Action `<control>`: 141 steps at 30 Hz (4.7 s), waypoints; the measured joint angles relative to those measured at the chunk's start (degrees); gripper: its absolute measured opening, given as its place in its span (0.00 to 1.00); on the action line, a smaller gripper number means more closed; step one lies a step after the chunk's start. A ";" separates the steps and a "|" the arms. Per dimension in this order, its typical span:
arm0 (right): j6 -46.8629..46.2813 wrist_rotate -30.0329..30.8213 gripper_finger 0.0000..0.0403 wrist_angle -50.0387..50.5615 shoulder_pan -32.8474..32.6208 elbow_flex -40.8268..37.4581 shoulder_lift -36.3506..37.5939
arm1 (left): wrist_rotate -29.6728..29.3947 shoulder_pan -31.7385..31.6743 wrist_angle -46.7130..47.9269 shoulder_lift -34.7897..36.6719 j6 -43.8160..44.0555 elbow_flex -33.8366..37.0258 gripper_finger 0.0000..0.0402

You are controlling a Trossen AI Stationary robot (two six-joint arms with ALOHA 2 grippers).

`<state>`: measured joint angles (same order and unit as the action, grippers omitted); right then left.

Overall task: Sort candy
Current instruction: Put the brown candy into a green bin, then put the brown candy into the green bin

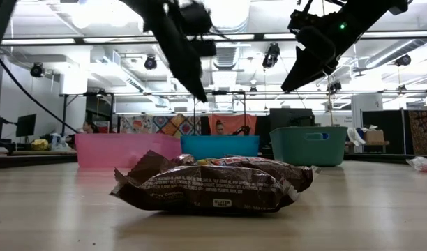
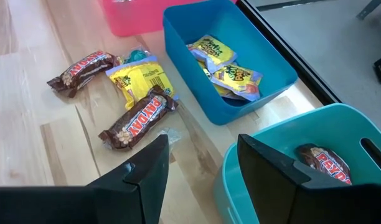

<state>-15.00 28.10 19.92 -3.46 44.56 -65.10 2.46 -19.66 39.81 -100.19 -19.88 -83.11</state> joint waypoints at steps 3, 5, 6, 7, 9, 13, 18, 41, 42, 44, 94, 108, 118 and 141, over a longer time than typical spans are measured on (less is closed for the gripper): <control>0.03 0.00 0.45 0.04 0.00 0.00 0.00 | 4.09 3.94 5.11 2.51 -3.47 0.22 0.00; 0.04 0.00 0.45 0.05 0.00 0.00 0.00 | 4.41 6.62 7.50 3.01 -3.86 0.27 0.00; 0.04 0.00 0.45 0.05 0.00 0.00 0.00 | 4.37 7.77 8.21 3.07 -3.94 0.28 0.00; 0.04 0.00 0.45 0.05 -0.02 0.00 0.00 | 4.32 8.95 8.94 3.07 -4.01 0.28 0.00; 0.04 0.00 0.45 0.11 -0.02 0.00 0.00 | 4.28 11.22 10.27 2.71 -4.06 0.30 0.01; 0.01 -1.13 0.45 0.32 -0.02 0.00 0.00 | 4.27 14.98 12.54 1.20 -4.89 0.43 0.05; 0.00 -3.14 0.45 0.68 -0.04 0.00 0.00 | 4.24 17.26 12.61 -0.61 -5.79 0.64 0.10; -0.77 -3.06 0.45 1.23 -1.66 0.00 0.00 | -5.02 17.53 -9.75 -2.58 -9.87 18.51 0.36; -0.90 -3.06 0.45 1.23 -1.66 0.00 0.00 | -5.57 17.53 -9.76 -2.78 -10.08 18.64 0.36; -0.92 -3.06 0.45 1.20 -1.66 0.00 0.00 | -6.32 17.53 -9.98 -3.40 -11.09 18.69 0.37; 25.08 -6.72 0.45 -31.32 -8.90 -2.60 -16.23 | -0.26 17.64 -22.95 0.56 4.43 14.22 0.09; 29.17 -3.43 0.40 -33.88 -8.90 -1.55 -18.01 | 0.19 17.79 -26.33 0.12 8.90 14.22 0.09; 31.15 -4.22 0.05 -33.61 -8.90 -1.55 -17.88 | 1.92 17.86 -26.29 -0.06 8.75 14.09 0.09; 26.40 -4.63 0.02 -27.44 -8.90 -1.55 -12.47 | 1.40 17.22 -17.76 -0.04 5.16 10.02 0.44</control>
<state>11.40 23.46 -7.52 -12.36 43.00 -77.57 3.86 -2.44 22.05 -100.22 -14.72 -73.09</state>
